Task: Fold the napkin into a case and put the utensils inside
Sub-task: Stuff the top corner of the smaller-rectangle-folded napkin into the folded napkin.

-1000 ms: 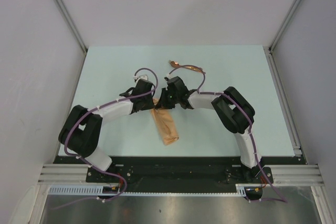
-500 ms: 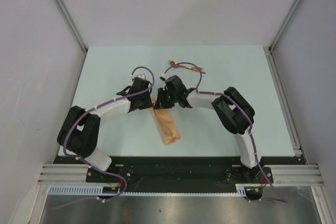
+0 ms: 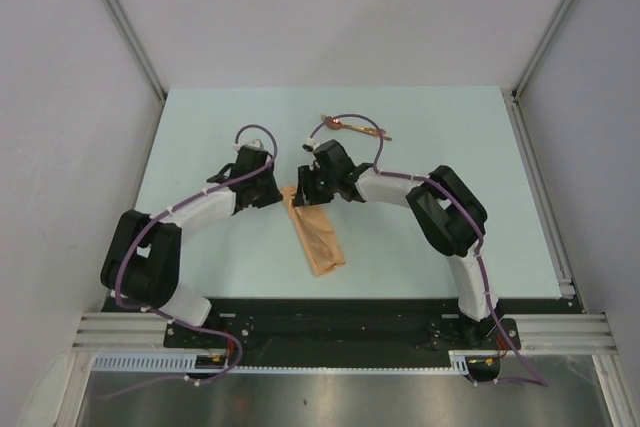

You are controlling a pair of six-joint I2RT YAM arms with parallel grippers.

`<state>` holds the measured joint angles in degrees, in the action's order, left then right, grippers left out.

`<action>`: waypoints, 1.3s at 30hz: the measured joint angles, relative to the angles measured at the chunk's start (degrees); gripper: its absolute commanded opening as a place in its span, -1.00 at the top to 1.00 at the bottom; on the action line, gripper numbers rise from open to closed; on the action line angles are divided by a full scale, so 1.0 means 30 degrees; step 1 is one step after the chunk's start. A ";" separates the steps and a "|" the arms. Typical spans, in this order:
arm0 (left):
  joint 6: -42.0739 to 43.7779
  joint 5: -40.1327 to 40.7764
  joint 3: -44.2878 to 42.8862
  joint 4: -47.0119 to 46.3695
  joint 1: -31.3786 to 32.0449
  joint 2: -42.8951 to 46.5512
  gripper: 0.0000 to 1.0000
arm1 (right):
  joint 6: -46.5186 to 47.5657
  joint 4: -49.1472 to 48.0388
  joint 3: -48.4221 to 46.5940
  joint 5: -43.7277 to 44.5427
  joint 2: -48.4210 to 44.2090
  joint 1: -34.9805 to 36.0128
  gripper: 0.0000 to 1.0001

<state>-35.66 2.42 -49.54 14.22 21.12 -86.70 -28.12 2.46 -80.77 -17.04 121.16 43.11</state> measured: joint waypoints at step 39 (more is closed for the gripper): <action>0.1122 0.1632 -0.3344 0.1115 0.2120 -0.4044 0.84 | 0.0357 0.1523 -0.0561 0.0525 -0.0066 -0.0124 1.00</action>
<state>-32.29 7.31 -59.57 17.56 27.49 -98.83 -27.05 7.03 -82.46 -15.46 120.97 42.74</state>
